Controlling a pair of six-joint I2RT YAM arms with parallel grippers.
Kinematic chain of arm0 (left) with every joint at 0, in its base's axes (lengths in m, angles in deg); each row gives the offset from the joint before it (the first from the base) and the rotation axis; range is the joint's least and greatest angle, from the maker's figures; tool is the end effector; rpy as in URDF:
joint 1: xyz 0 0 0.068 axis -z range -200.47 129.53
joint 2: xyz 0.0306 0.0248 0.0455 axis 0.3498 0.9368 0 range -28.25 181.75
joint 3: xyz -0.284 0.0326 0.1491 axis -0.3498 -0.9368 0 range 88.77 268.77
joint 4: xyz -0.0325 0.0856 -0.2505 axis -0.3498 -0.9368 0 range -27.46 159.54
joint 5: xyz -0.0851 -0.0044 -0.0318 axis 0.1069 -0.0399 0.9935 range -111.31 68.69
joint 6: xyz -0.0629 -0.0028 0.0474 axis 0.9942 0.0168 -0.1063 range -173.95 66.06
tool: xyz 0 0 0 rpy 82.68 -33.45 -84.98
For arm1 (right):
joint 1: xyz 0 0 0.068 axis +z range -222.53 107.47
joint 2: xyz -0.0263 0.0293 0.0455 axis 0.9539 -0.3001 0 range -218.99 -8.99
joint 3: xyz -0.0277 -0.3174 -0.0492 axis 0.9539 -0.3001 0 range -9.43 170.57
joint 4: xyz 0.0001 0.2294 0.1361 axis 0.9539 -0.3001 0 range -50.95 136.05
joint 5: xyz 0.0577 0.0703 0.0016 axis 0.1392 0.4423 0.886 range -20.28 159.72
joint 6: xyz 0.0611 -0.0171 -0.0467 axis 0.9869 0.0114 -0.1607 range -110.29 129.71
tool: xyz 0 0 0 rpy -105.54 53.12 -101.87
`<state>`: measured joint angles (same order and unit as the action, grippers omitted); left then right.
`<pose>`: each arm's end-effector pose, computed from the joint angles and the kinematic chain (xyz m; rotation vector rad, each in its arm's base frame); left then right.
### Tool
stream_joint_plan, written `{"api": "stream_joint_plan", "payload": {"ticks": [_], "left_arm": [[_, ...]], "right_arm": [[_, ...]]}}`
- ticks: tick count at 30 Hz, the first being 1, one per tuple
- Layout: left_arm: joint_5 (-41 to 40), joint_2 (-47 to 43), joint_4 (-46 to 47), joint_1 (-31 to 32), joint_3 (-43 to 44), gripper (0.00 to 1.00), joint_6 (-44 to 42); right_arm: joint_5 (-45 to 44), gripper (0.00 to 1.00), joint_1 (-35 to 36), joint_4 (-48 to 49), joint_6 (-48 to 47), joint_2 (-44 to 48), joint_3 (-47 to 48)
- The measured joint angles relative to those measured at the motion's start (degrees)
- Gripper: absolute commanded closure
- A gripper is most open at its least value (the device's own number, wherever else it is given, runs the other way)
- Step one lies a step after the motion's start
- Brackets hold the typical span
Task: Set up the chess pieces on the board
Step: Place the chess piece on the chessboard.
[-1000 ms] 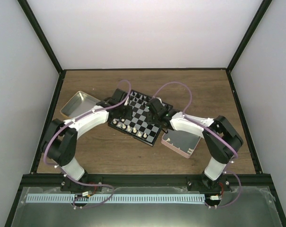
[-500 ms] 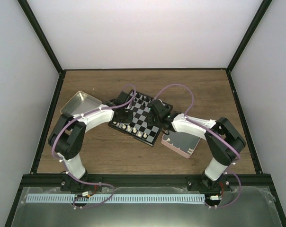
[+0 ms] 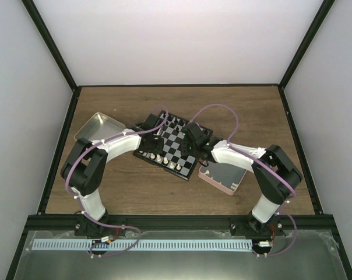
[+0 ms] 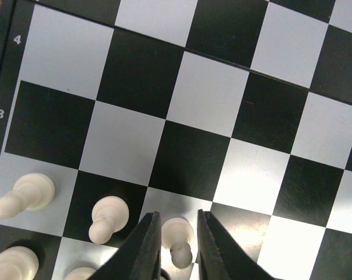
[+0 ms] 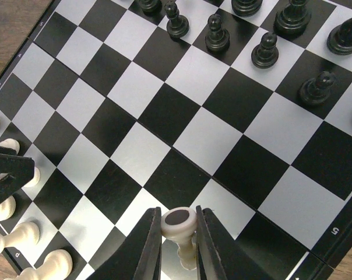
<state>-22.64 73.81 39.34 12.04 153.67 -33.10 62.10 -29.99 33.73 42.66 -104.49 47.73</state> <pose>0.3182 -0.2010 0.1873 0.2753 2.7561 -0.2205 0.2814 0.2459 0.2096 -0.1493 2.4853 0.4139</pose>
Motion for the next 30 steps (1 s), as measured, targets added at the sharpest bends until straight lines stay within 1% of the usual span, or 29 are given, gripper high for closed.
{"api": "stream_joint_plan", "payload": {"ticks": [9,11,14,18,21,24,26,30], "left_arm": [[0.8,0.0,-1.3,0.0,1.5,0.69,-0.2],[1.0,-0.5,-1.5,0.0,2.1,0.64,-0.1],[1.1,-2.9,-1.6,0.0,2.5,0.61,0.2],[1.2,-8.4,0.2,0.0,2.2,0.58,1.5],[2.0,-15.0,6.3,0.0,-2.3,0.55,3.1],[4.2,-21.7,13.6,0.0,-10.2,0.53,4.9],[5.9,-24.8,18.4,0.0,-15.4,0.5,6.0],[9.2,-28.2,26.6,0.0,-22.8,0.47,7.5]], "right_arm": [[0.2,0.84,0.0,0.0,0.3,0.2,0.0],[0.3,0.84,0.0,0.0,0.3,0.5,0.0],[1.2,0.84,-0.1,0.3,0.2,1.0,0.0],[4.5,0.84,-0.6,2.2,0.1,1.8,-0.4],[7.3,0.84,-1.9,3.5,1.1,2.2,-0.9],[11.0,0.84,-3.3,5.0,4.8,2.9,-1.4],[13.7,0.84,-3.9,6.1,9.7,3.5,-1.5],[18.7,0.84,-4.2,10.5,20.5,4.4,-2.2]]}}
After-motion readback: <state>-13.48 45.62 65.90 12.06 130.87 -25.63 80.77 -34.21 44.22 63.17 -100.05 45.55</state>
